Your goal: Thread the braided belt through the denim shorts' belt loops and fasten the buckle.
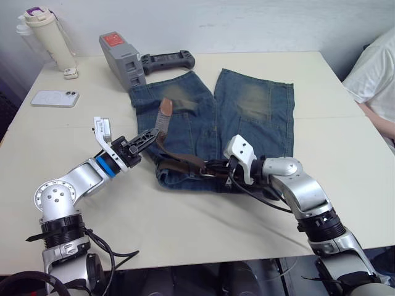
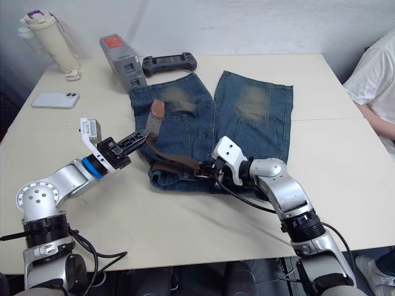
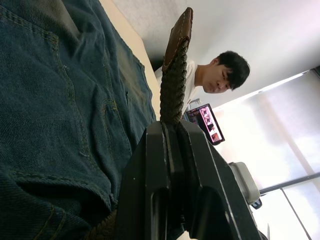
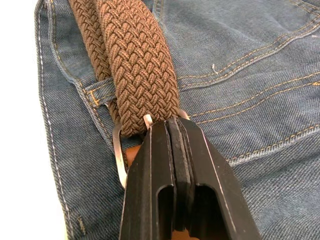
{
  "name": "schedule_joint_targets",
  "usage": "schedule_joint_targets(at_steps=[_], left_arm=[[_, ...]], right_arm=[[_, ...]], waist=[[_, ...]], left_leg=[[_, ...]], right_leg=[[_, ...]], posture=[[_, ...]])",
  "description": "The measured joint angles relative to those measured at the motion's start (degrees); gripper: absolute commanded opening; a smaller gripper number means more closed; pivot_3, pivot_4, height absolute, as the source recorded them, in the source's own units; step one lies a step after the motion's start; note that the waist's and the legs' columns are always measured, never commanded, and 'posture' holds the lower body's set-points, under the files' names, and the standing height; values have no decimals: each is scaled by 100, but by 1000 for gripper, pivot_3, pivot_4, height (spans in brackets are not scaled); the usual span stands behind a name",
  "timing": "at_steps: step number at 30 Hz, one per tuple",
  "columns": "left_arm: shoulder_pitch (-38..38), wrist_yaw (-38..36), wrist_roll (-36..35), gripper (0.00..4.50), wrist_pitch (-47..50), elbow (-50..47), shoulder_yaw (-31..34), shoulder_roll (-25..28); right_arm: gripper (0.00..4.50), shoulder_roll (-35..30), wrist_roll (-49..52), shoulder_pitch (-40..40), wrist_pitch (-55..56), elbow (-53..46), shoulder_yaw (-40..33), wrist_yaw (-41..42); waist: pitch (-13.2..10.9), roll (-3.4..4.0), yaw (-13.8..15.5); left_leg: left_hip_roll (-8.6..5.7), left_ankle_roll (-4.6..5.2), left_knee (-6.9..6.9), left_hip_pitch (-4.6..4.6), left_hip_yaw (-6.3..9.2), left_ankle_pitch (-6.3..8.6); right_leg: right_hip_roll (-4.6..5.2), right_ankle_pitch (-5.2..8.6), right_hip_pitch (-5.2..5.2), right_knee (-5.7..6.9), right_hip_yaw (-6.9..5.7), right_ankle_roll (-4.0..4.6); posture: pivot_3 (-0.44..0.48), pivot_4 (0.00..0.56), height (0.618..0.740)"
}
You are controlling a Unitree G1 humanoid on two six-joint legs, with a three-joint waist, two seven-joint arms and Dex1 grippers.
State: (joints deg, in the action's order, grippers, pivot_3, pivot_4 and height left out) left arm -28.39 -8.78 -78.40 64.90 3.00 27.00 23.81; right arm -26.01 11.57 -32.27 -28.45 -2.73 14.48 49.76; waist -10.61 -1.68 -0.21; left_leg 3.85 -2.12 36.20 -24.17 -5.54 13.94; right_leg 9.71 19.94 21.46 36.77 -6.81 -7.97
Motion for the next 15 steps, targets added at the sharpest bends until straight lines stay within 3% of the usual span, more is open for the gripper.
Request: schedule_joint_targets(at_steps=[15], left_arm=[[0, -252, 171, 0, 1, 87, -119, 165]], right_arm=[[50, -297, 465, -74, -415, -385, -406, 322]], waist=[[0, 0, 3]], left_leg=[[0, 0, -2, 0, -1, 0]], right_leg=[[0, 0, 0, -3, 0, 0]], posture=[[0, 150, 740]])
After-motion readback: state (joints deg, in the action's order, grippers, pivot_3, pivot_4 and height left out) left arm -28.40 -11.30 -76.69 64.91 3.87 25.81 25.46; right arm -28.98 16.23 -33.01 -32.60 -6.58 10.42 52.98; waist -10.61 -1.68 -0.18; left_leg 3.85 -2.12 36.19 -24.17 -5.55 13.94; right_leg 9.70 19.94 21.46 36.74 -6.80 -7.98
